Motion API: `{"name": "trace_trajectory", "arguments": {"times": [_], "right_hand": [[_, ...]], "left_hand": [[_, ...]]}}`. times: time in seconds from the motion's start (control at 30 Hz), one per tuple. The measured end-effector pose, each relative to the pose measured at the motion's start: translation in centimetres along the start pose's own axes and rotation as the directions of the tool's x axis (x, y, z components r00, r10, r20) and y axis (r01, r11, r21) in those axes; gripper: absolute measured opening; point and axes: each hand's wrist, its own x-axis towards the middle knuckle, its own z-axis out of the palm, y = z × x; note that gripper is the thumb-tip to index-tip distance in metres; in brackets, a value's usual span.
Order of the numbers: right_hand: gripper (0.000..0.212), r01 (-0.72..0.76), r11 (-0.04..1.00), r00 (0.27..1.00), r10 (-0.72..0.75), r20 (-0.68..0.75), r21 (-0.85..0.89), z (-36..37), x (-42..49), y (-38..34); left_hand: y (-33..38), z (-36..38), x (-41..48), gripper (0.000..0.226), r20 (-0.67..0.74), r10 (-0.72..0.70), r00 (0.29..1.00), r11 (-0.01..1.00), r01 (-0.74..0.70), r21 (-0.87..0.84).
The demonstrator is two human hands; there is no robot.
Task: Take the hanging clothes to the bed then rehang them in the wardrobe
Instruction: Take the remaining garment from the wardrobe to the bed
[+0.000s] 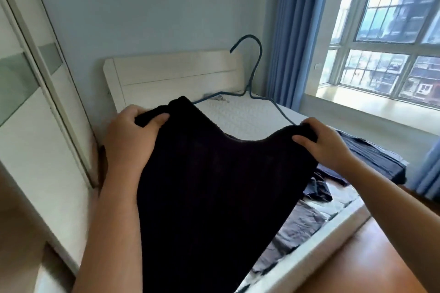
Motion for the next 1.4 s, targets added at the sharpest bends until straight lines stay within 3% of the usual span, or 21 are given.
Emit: {"name": "trace_trajectory", "arguments": {"times": [0.23,0.37,0.57,0.8,1.0,1.27,1.4], "right_hand": [[0.029,-0.242,0.958,0.967,0.226,-0.116,-0.150,-14.8,-9.0,14.0],[0.025,-0.389,0.905,0.912,0.353,-0.208,-0.172,-21.5,-14.1,21.1],[0.024,-0.521,0.837,0.814,0.426,-0.396,-0.170,-28.6,-18.3,29.2],[0.021,-0.633,0.763,0.710,0.505,-0.490,-0.131,-32.4,-15.2,39.1],[0.023,-0.658,0.740,0.702,0.536,-0.469,-0.140,-32.8,-7.7,46.4],[0.021,-0.615,0.779,0.758,0.543,-0.361,-0.121,-33.0,1.1,58.0],[0.021,-0.513,0.852,0.838,0.472,-0.275,-0.101,-33.7,8.6,64.1]], "left_hand": [[11.2,13.9,-9.4,0.030,0.257,0.074,0.964,0.992,-0.044,-0.121],[16.4,22.0,-15.3,0.029,0.397,0.137,0.907,0.979,-0.064,-0.192],[21.9,33.0,-21.1,0.029,0.552,0.202,0.809,0.960,-0.054,-0.273],[24.0,47.8,-23.8,0.026,0.719,0.220,0.659,0.948,0.029,-0.316],[23.2,59.1,-21.5,0.023,0.821,0.158,0.548,0.962,0.102,-0.254],[23.0,70.3,-19.6,0.022,0.826,0.065,0.560,0.977,0.134,-0.168],[24.2,75.5,-17.5,0.020,0.743,-0.001,0.669,0.985,0.130,-0.115]]}}
